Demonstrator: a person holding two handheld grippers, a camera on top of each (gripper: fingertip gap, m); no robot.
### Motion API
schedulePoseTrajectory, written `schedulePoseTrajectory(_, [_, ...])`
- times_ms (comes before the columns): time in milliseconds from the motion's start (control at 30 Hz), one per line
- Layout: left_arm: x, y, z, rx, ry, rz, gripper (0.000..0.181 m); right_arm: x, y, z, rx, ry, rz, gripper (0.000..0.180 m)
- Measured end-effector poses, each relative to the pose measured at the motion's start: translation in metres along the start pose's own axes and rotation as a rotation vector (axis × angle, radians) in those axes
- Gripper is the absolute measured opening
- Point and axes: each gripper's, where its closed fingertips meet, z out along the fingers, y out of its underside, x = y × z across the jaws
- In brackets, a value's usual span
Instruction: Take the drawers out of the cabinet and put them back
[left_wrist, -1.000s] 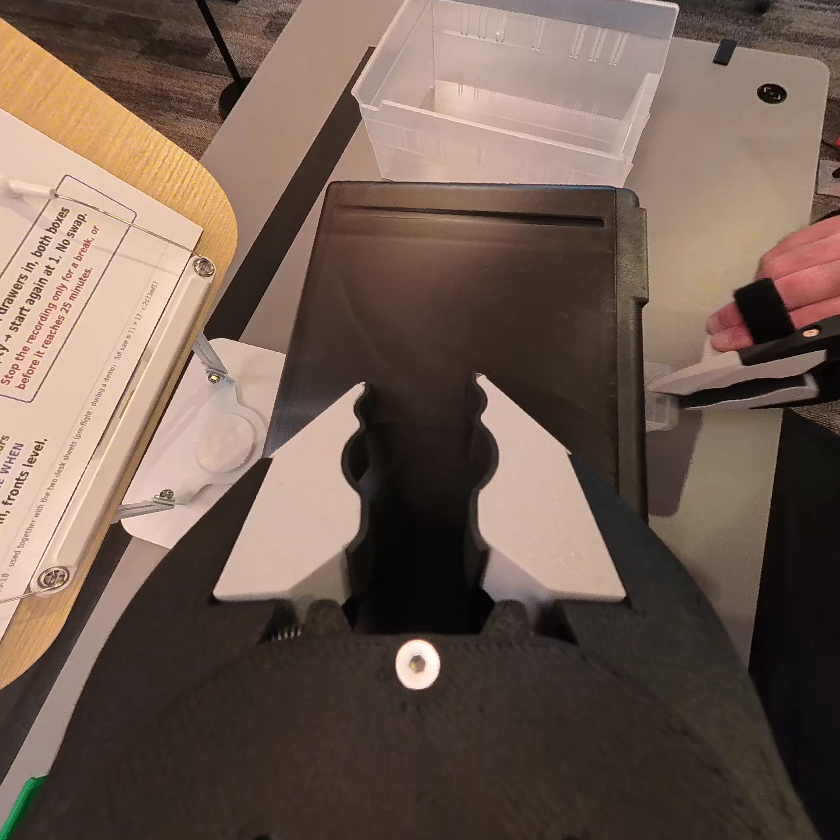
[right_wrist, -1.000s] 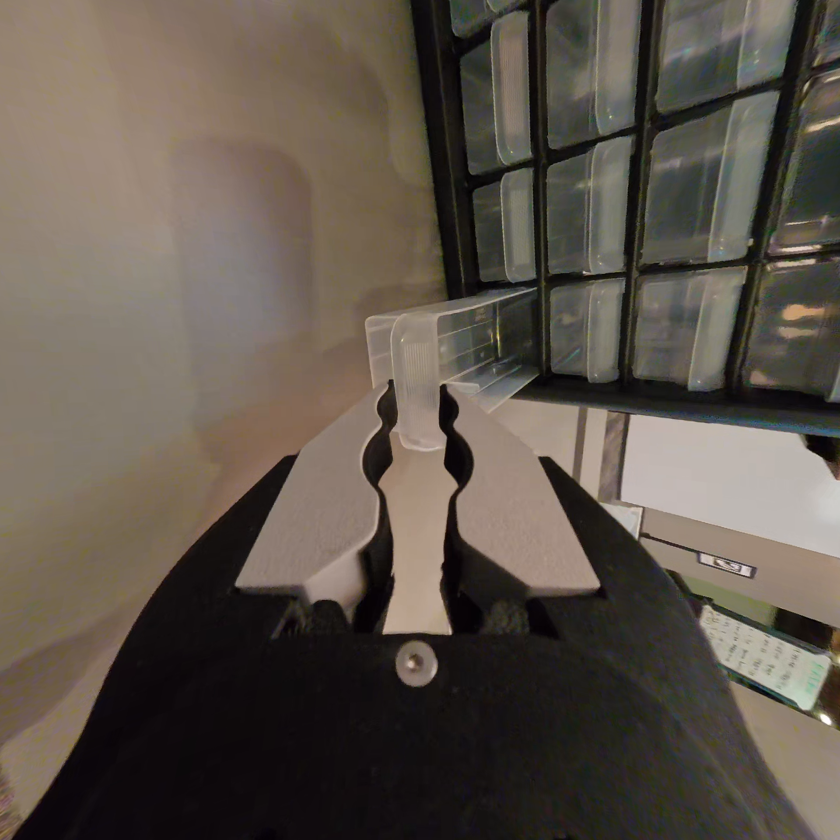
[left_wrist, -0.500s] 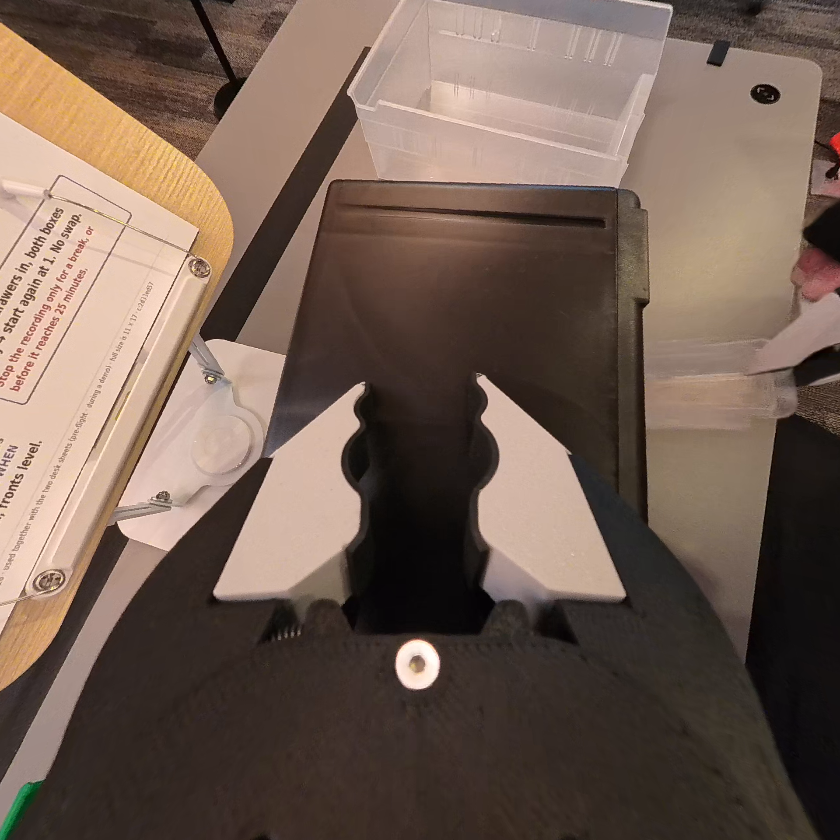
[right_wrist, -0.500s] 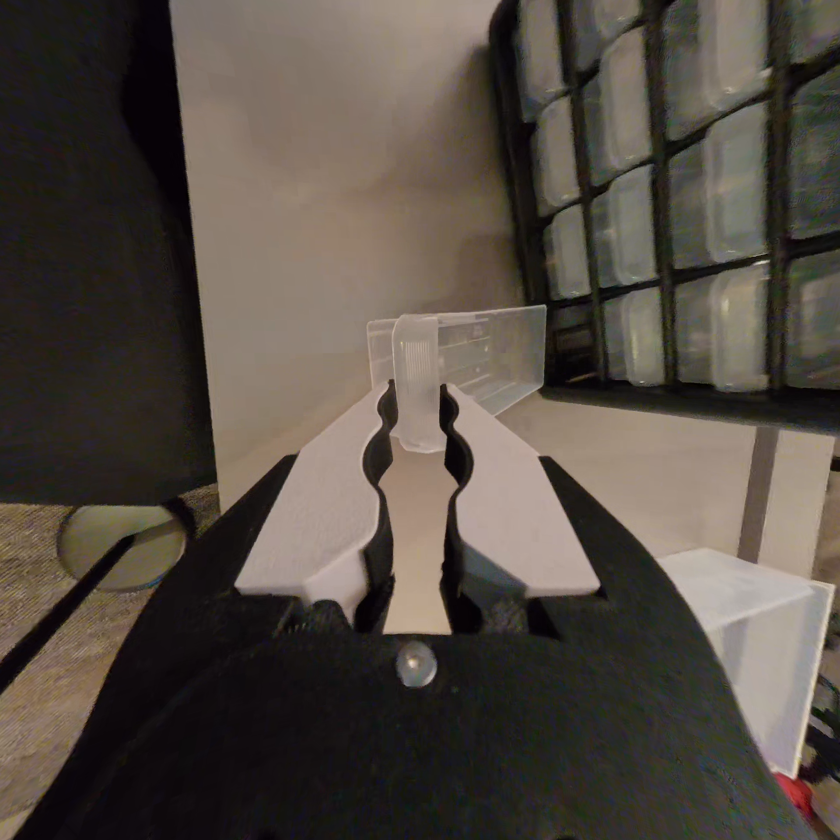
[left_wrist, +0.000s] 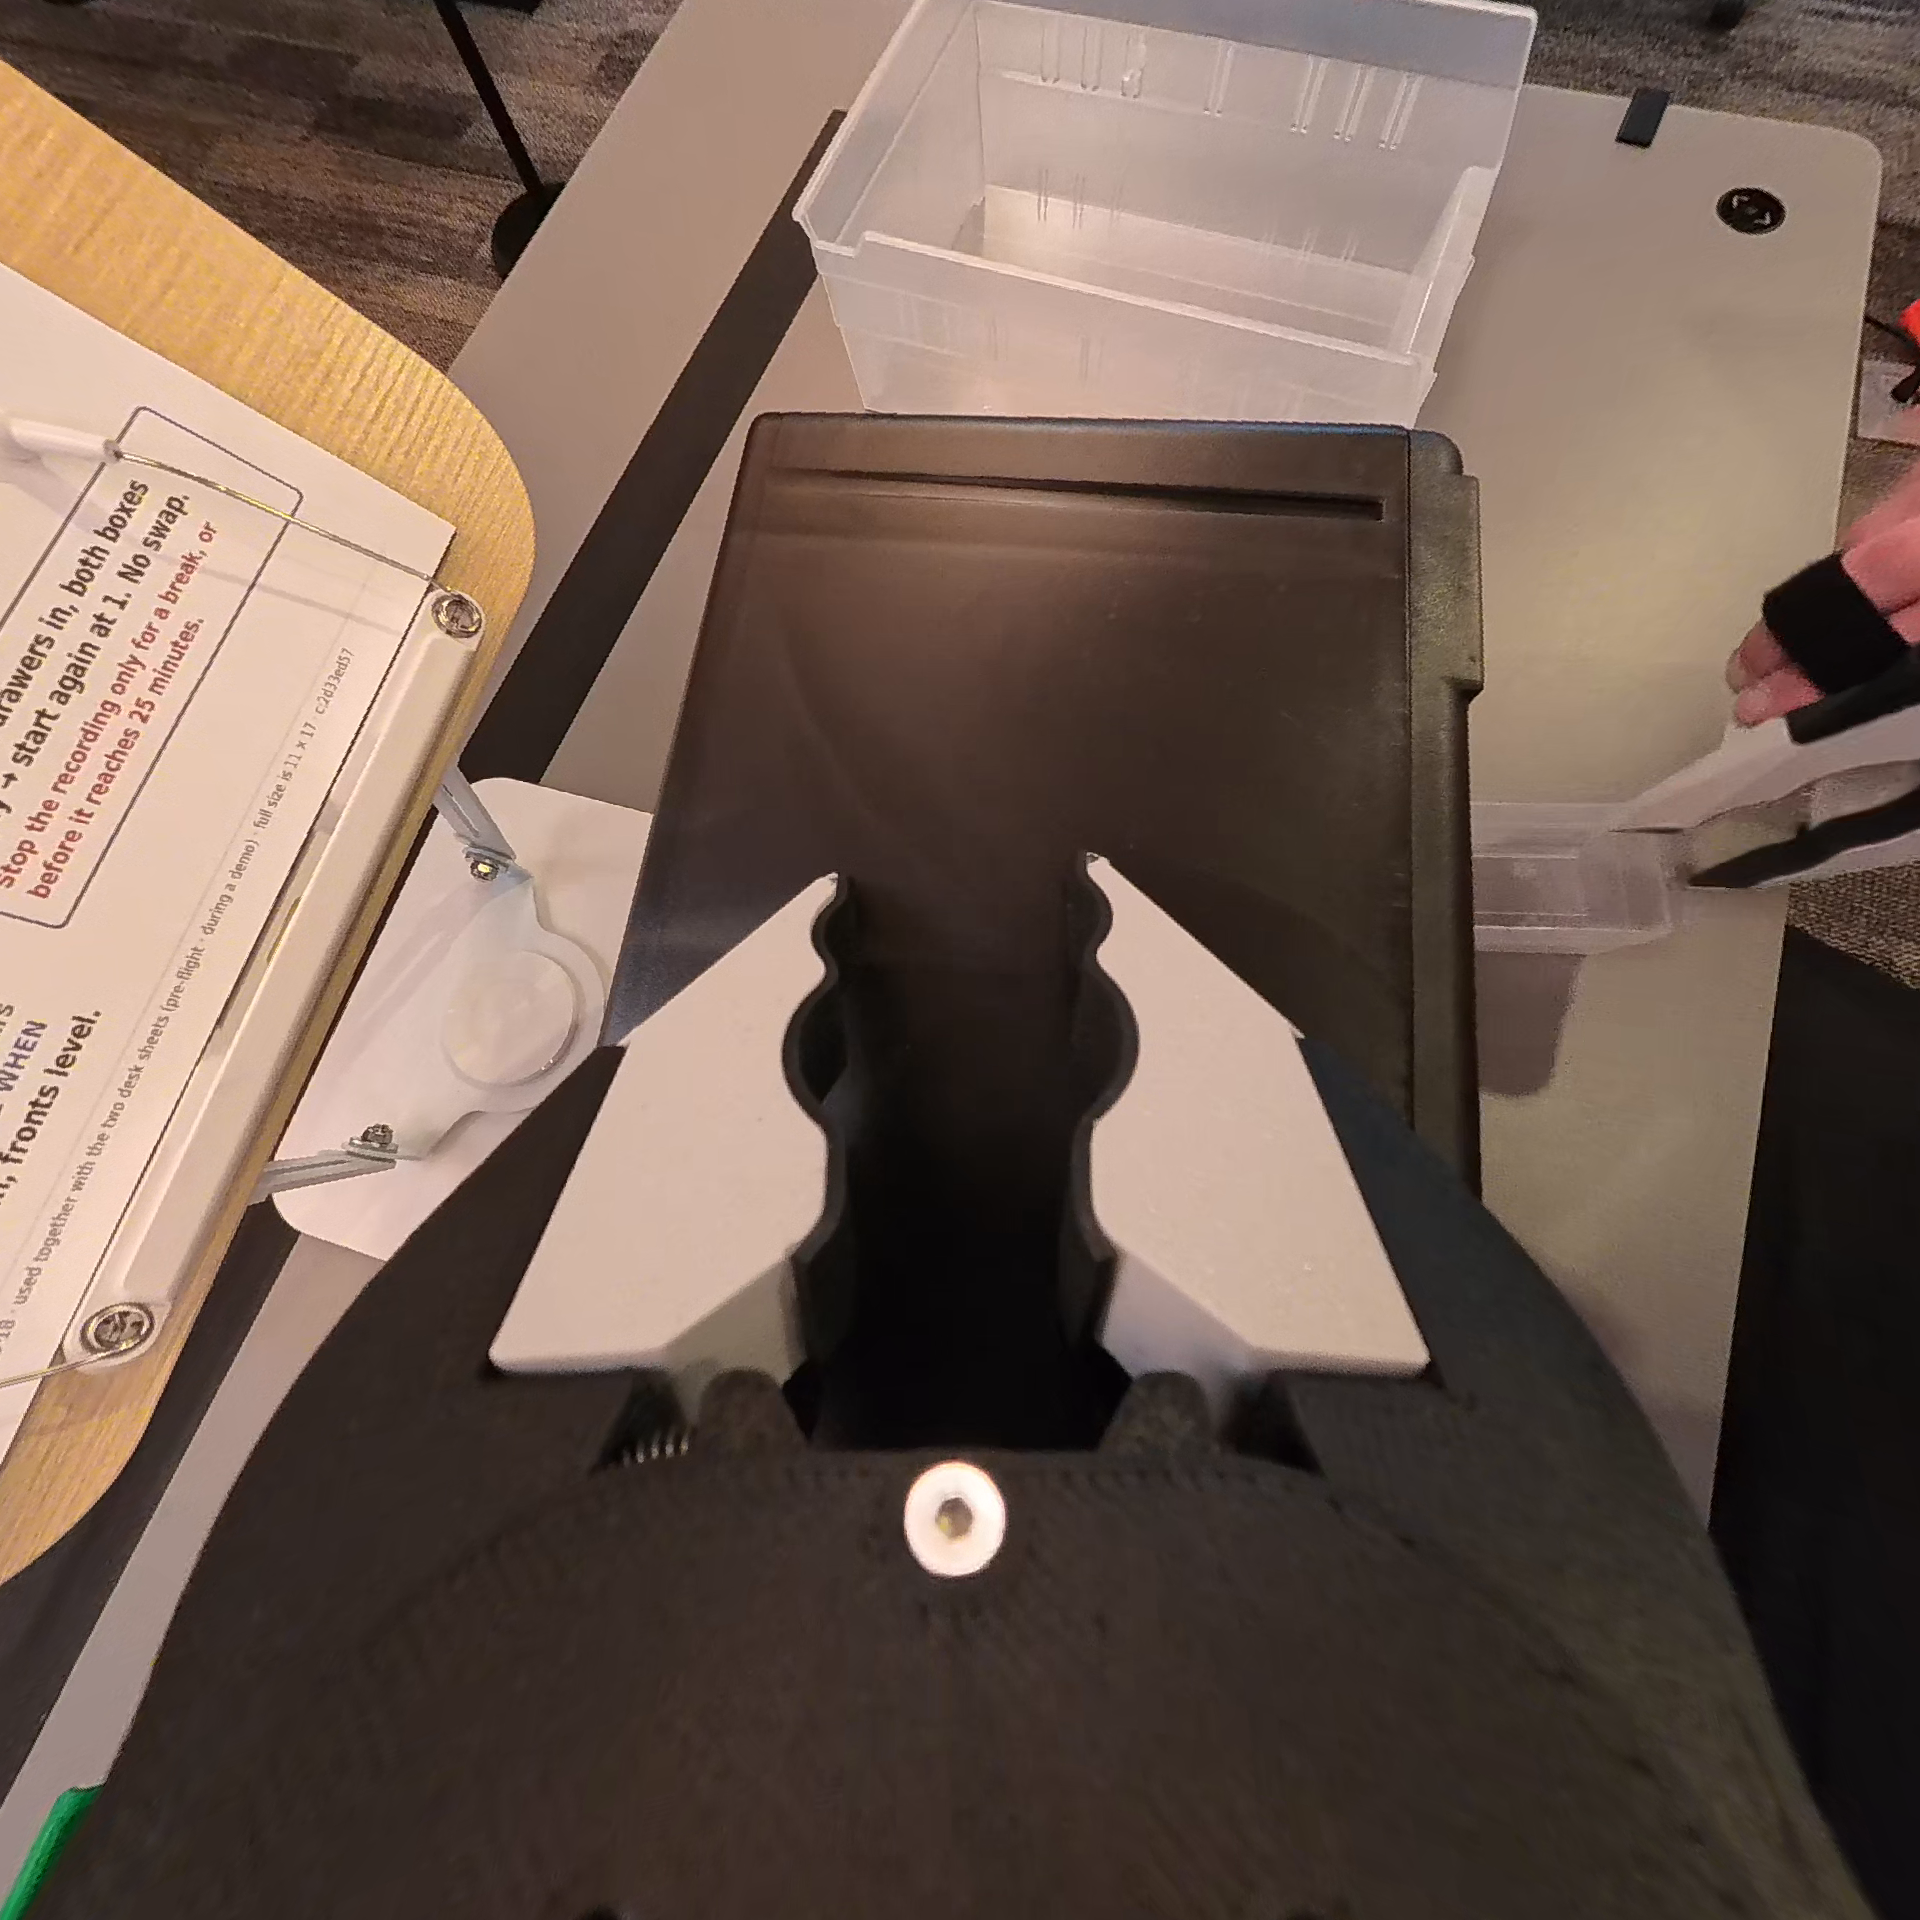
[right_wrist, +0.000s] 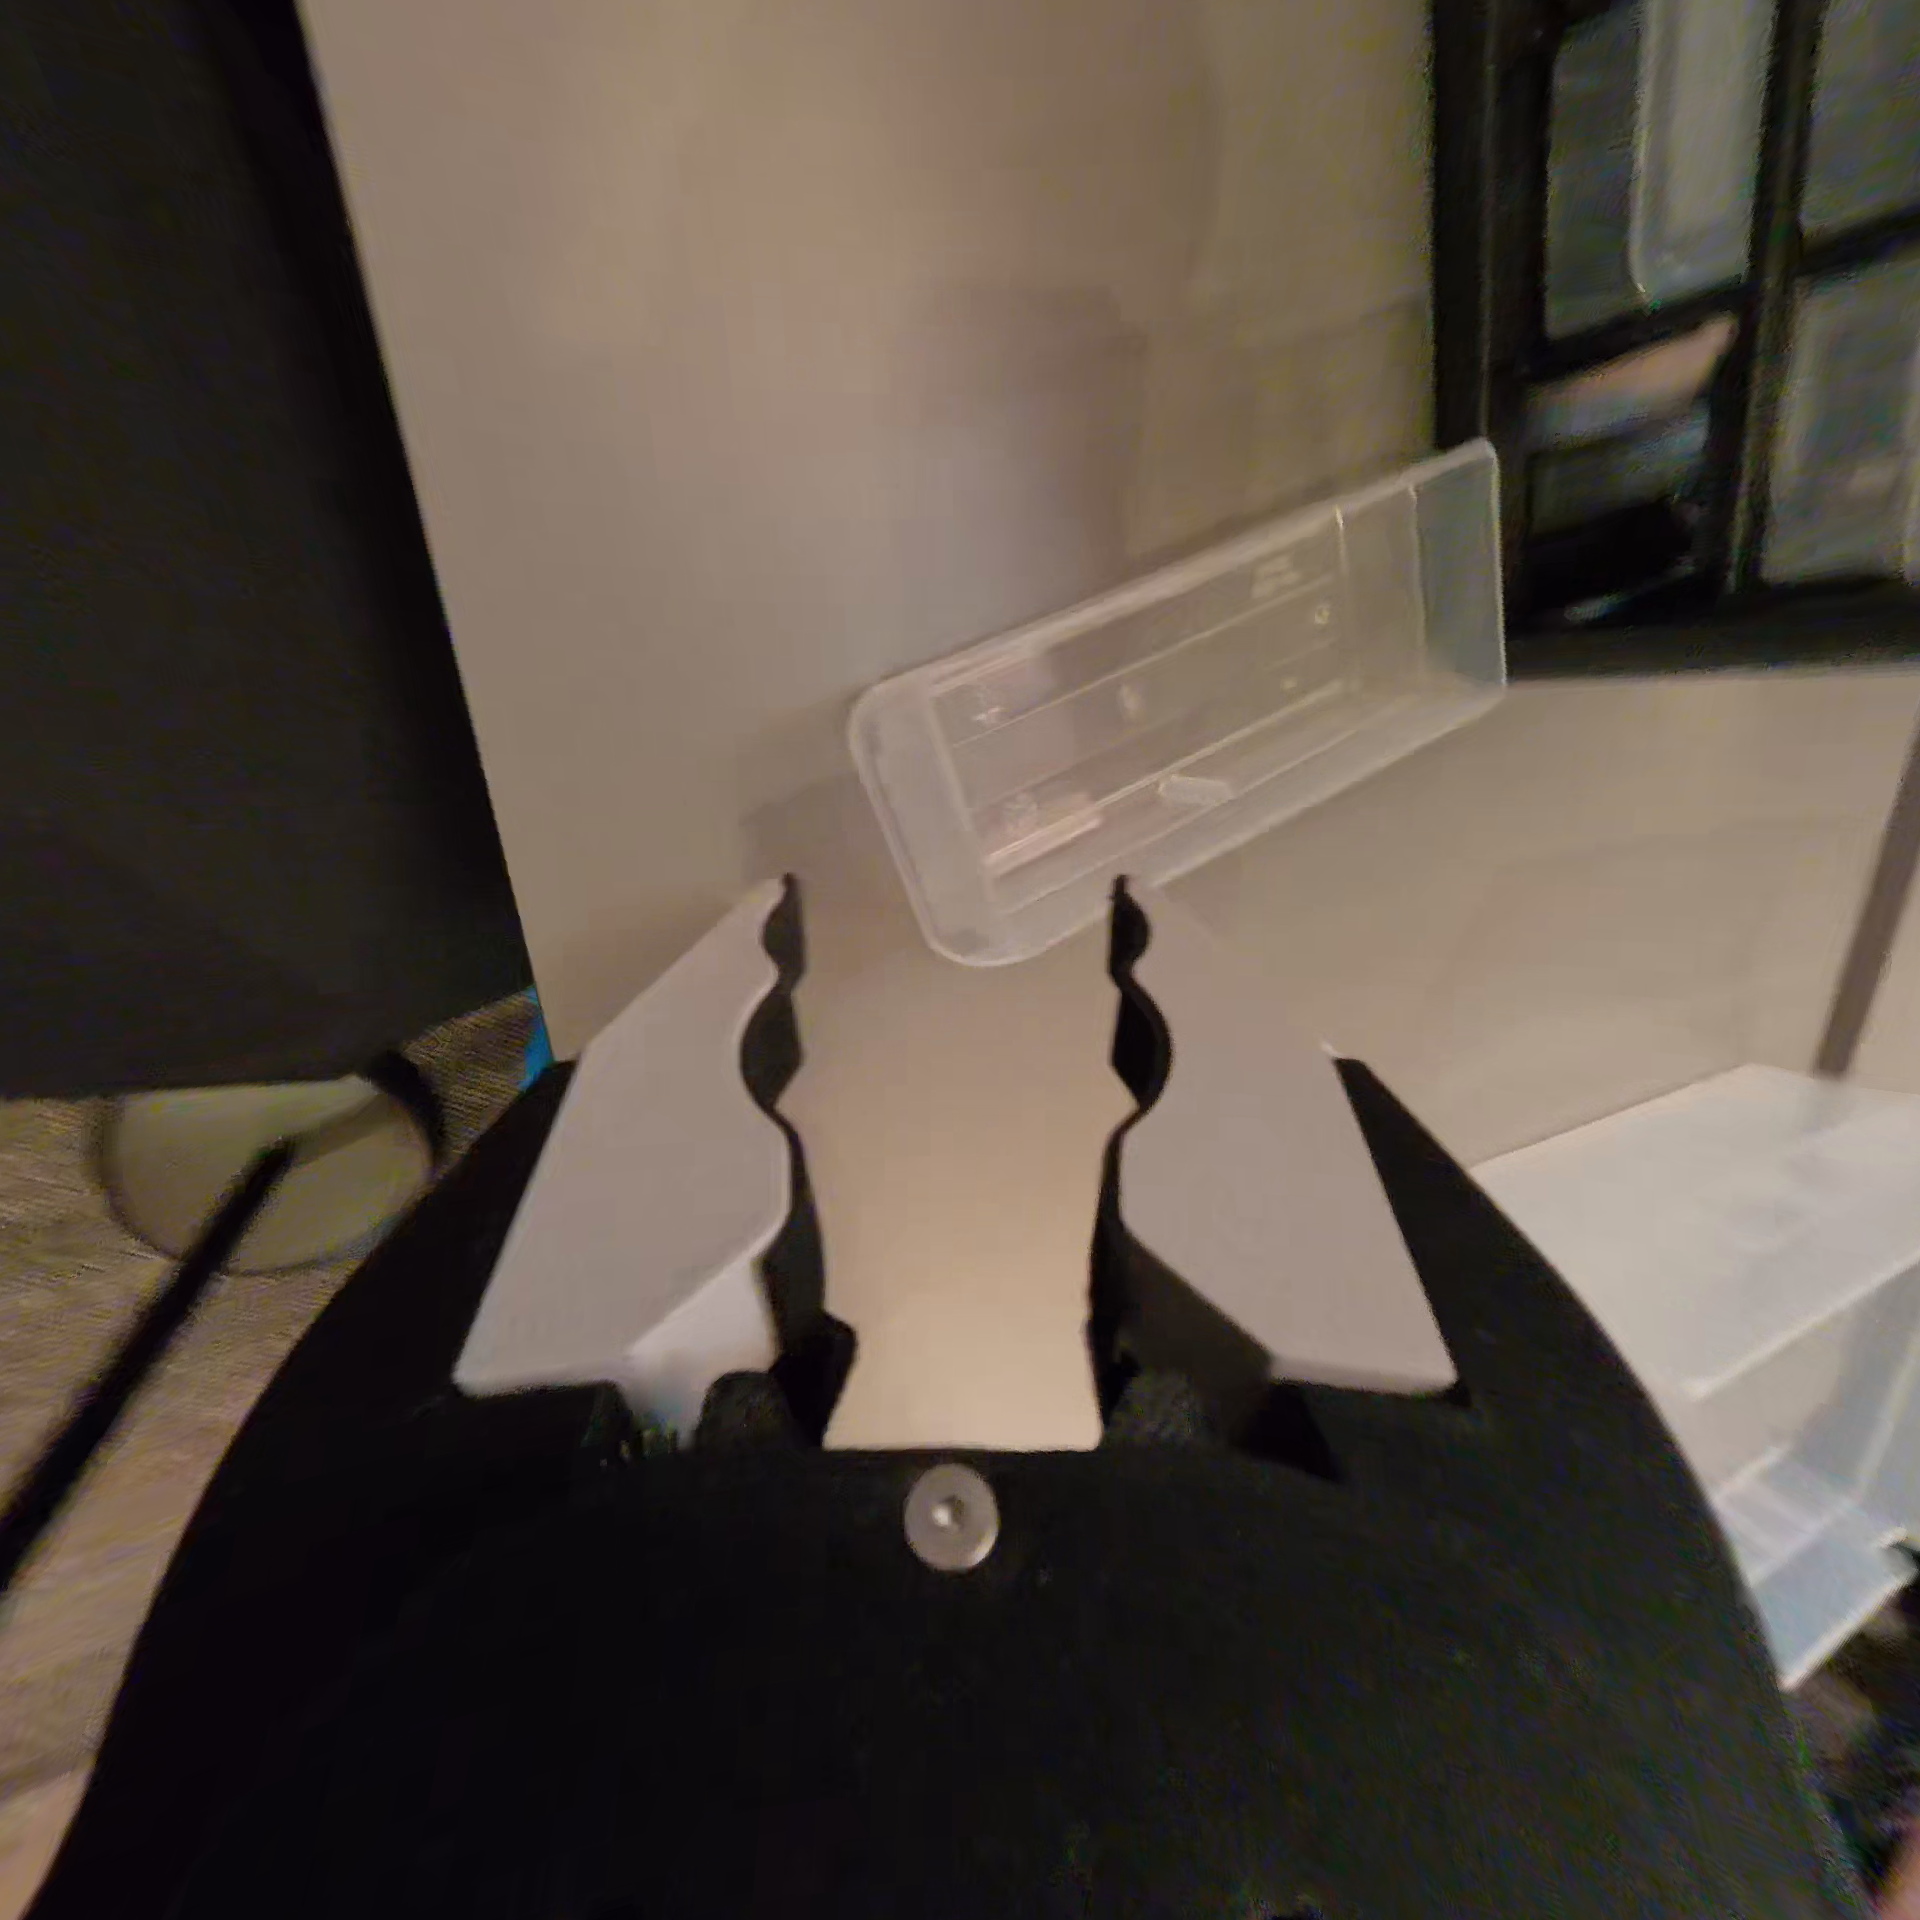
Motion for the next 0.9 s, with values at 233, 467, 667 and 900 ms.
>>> schedulePoseTrajectory(233, [0.0, 0.0, 0.0, -0.001, 0.002, -0.002, 0.04, 0.064, -0.046, -0.026, 0.249, -0.081, 0.92, 0.102])
schedulePoseTrajectory(467, [0.0, 0.0, 0.0, 0.0, 0.0, 0.0, 0.04, 0.05, -0.032, 0.046, -0.05, -0.121, 0.857, 0.105])
schedulePoseTrajectory(667, [0.001, 0.0, 0.0, 0.0, 0.006, 0.0, 0.04, 0.043, -0.013, 0.051, -0.114, -0.208, 0.762, 0.067])
schedulePoseTrajectory(900, [0.001, 0.0, 0.0, 0.001, 0.006, 0.005, 0.039, 0.094, 0.014, -0.027, 0.012, -0.136, 0.5, 0.061])
